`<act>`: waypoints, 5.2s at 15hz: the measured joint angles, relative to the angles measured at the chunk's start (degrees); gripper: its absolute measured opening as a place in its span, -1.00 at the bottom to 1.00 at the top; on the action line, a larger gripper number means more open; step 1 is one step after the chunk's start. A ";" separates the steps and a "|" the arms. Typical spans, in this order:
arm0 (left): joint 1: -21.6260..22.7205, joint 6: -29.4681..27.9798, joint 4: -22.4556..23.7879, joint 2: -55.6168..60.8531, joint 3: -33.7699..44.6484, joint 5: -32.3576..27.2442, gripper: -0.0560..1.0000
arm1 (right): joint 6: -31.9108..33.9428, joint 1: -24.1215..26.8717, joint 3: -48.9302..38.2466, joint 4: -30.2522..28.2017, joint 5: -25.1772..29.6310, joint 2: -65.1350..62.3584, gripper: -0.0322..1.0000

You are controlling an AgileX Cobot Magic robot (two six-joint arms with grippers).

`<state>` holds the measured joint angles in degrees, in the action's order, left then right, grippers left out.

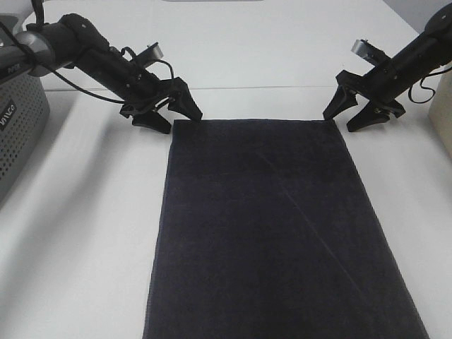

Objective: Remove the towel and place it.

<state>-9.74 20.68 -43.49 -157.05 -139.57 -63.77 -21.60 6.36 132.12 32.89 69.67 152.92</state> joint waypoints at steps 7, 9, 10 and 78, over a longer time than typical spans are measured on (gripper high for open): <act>-6.76 -0.86 0.63 -0.63 -0.11 4.64 0.39 | 2.75 -9.97 0.69 -6.88 -4.35 0.34 0.19; -7.10 -1.03 1.89 -0.69 -0.11 5.27 -0.06 | 3.44 -10.49 0.69 -9.22 -5.21 0.29 -0.14; -7.10 -1.03 3.32 -0.69 -0.11 5.73 -0.39 | 3.50 -10.49 0.69 -10.03 -5.73 0.34 -0.37; -5.56 -4.81 32.95 -8.14 -13.81 31.57 0.37 | 3.50 -7.85 8.65 -10.54 -1.49 -11.52 0.21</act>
<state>-15.30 15.87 -10.54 -165.18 -153.38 -32.20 -18.11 -1.49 140.78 22.35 68.18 141.41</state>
